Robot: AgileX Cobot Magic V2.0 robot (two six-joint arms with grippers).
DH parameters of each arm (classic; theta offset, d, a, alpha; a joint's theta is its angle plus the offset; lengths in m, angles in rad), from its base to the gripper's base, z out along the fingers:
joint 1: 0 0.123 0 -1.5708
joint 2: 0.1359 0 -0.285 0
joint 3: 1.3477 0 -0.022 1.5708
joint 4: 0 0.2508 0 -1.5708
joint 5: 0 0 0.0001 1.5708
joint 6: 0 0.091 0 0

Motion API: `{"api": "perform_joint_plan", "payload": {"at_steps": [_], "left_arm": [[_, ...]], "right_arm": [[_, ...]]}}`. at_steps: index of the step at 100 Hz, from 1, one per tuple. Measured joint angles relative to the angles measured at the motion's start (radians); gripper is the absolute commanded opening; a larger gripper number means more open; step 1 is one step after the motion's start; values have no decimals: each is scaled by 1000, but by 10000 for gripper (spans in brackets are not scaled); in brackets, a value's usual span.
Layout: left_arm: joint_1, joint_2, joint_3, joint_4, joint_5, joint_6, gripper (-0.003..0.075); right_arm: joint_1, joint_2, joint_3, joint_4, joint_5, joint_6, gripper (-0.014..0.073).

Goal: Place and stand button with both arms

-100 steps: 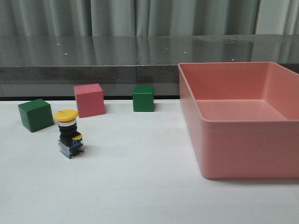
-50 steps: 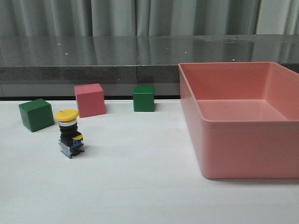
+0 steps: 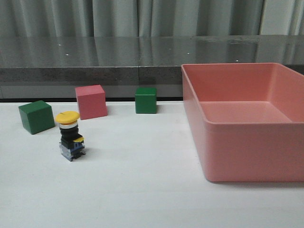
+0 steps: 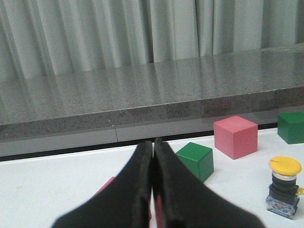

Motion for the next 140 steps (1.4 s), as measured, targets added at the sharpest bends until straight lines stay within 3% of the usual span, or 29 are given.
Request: {"api": "perform_joint_plan", "payload": {"at_steps": [115,140], "left_arm": [[0,0,0,0,0,-2,-20],[0,0,0,0,0,-2,-20]], "right_arm": [[0,0,54,-40,30,0,-76],[0,0,56,-46,-18,0,-76]]}}
